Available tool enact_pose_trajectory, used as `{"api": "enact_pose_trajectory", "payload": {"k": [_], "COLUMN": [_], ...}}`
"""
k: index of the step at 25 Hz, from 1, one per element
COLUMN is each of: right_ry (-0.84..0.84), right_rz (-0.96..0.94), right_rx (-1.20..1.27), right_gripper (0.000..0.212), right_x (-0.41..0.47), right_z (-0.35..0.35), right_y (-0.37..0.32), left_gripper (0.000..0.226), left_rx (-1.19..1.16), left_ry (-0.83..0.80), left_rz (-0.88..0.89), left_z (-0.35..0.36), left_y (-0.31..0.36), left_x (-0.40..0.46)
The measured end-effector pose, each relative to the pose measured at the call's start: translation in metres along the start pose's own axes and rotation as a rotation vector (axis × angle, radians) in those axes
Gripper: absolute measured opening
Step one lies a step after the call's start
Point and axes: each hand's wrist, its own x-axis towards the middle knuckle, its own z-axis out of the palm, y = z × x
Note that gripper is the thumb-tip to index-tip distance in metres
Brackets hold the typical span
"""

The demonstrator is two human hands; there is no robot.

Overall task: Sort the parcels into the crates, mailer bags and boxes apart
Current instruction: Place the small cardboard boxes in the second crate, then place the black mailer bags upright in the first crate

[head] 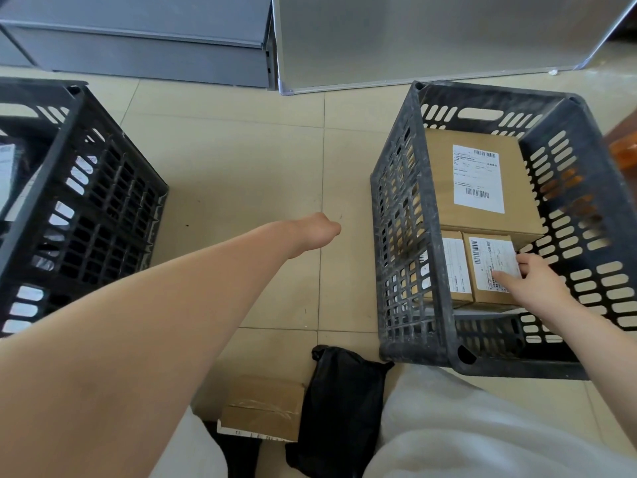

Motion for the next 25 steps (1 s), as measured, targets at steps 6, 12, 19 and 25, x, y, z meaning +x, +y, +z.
{"api": "enact_pose_trajectory", "payload": {"k": [6,12,19,25], "right_ry": [0.080,0.173,0.045,-0.290], "right_rz": [-0.026,-0.272,-0.574,-0.714], "right_rx": [0.046,0.073,-0.091,-0.430], "right_gripper": [0.057,0.057,0.058,0.061], "right_x": [-0.010,-0.028,-0.044,-0.059], "right_z": [-0.004,-0.009,0.016,0.080], "right_y": [-0.022,-0.103,-0.199,-0.253], "left_gripper": [0.048,0.045,0.036,0.046], "left_rx": [0.026,0.079,0.381,0.669], "left_ry": [0.009,0.014,0.032,-0.060], "left_rz": [0.004,0.015,0.059,-0.081], "left_z": [-0.006,-0.014,-0.036,-0.053], "left_y": [-0.003,-0.014,-0.049,-0.101], "left_x": [0.000,0.003,0.000,0.001]}}
